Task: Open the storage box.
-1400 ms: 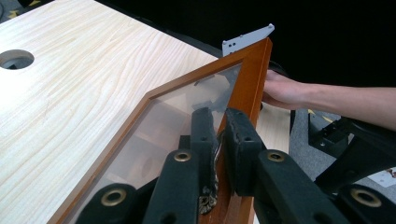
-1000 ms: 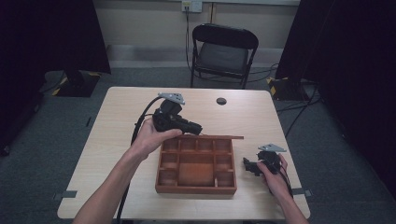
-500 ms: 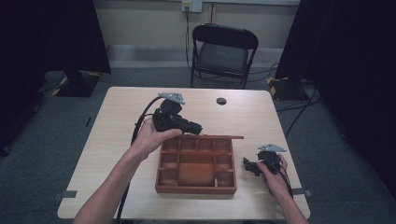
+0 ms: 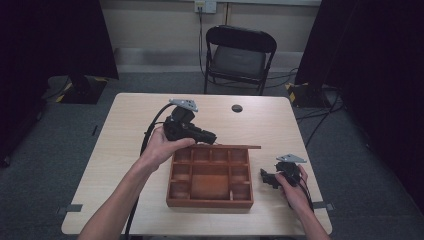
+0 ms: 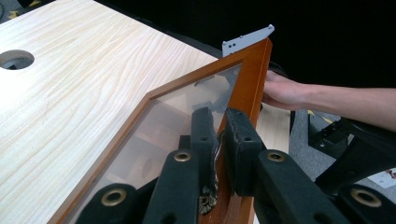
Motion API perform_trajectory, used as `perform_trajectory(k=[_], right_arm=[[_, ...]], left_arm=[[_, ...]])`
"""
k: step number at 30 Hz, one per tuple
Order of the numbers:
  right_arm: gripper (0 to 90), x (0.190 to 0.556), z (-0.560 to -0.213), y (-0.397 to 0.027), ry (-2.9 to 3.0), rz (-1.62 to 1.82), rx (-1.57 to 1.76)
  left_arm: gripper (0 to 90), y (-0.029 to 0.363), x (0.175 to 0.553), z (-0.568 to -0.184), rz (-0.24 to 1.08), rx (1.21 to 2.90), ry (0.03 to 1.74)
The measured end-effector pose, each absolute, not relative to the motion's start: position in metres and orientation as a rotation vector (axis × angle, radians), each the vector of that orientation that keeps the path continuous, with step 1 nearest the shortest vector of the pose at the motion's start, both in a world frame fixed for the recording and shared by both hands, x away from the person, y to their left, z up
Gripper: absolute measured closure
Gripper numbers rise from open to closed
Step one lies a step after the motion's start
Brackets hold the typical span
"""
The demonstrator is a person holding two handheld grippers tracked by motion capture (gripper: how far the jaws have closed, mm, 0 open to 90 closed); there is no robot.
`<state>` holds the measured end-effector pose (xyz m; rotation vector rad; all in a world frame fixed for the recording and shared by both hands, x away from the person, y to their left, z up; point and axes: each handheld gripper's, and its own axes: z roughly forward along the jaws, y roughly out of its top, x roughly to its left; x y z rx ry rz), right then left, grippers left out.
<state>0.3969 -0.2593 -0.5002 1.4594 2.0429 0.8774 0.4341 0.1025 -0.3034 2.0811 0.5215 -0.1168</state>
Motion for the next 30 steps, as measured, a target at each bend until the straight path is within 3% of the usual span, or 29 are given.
perform_trajectory(k=[30], right_arm=[[11.4, 0.3969, -0.5002, -0.2593, 2.043, 0.877, 1.459]], left_arm=[[82.6, 0.1025, 0.4344, -0.3032, -0.114, 2.079, 0.521]])
